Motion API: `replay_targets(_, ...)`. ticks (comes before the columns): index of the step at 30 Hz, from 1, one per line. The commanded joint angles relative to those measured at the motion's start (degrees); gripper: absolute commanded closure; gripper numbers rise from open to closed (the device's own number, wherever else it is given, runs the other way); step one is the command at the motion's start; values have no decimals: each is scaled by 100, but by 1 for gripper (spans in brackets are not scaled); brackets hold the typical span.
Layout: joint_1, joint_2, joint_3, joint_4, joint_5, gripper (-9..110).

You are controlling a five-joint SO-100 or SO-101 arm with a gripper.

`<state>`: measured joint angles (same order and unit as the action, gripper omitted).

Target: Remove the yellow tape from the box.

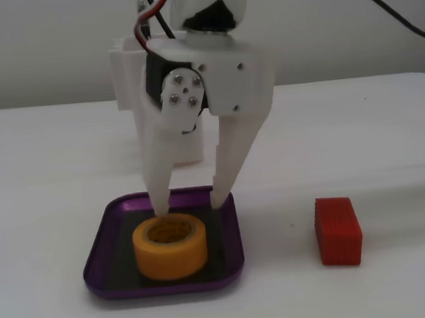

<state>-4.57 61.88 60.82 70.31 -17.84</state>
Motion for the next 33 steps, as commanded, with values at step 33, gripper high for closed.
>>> replay_targets(33,-264,800,-220,79,70,87)
